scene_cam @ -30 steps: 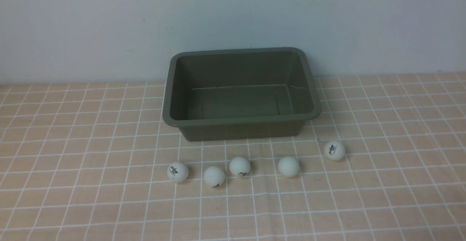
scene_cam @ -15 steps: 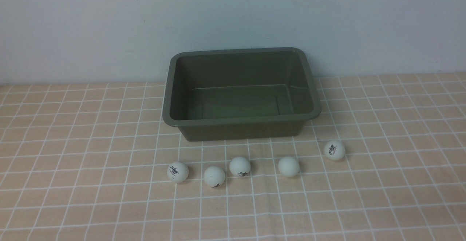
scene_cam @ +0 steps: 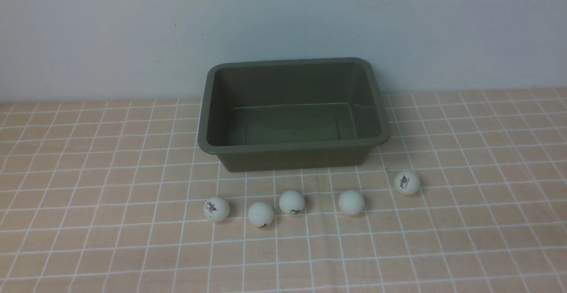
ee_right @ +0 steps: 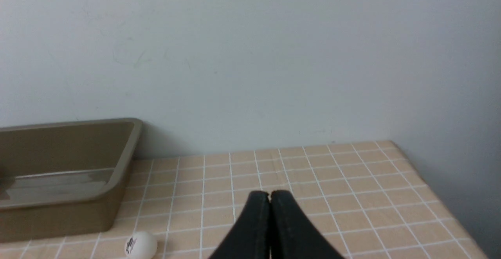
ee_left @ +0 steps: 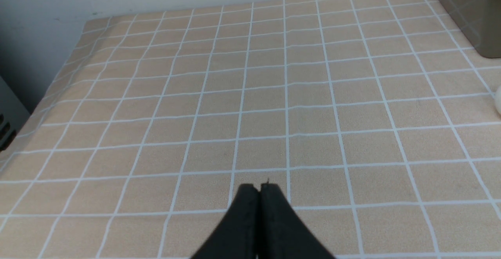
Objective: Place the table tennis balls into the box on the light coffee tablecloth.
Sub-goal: 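Reach for and grasp a ping pong ball on the table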
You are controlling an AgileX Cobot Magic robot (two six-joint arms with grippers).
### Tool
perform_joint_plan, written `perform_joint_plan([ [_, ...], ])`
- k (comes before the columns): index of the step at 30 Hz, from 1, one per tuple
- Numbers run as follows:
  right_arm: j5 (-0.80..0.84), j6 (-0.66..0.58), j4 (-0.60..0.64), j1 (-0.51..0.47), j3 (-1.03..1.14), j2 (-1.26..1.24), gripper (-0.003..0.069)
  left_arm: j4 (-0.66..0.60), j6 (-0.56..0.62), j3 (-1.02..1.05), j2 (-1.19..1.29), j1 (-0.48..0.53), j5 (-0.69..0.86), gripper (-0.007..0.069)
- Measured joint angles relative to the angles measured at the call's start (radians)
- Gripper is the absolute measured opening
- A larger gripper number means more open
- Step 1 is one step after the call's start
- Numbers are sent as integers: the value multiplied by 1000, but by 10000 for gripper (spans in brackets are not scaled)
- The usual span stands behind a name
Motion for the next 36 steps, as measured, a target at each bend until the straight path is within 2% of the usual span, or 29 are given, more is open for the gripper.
perform_joint_plan([
  [17,43,0,107,0,-2,0,-13,0,0,0,0,0,0,-69],
  [36,20,0,118,0,-2,0,-11,0,0,0,0,0,0,-69],
])
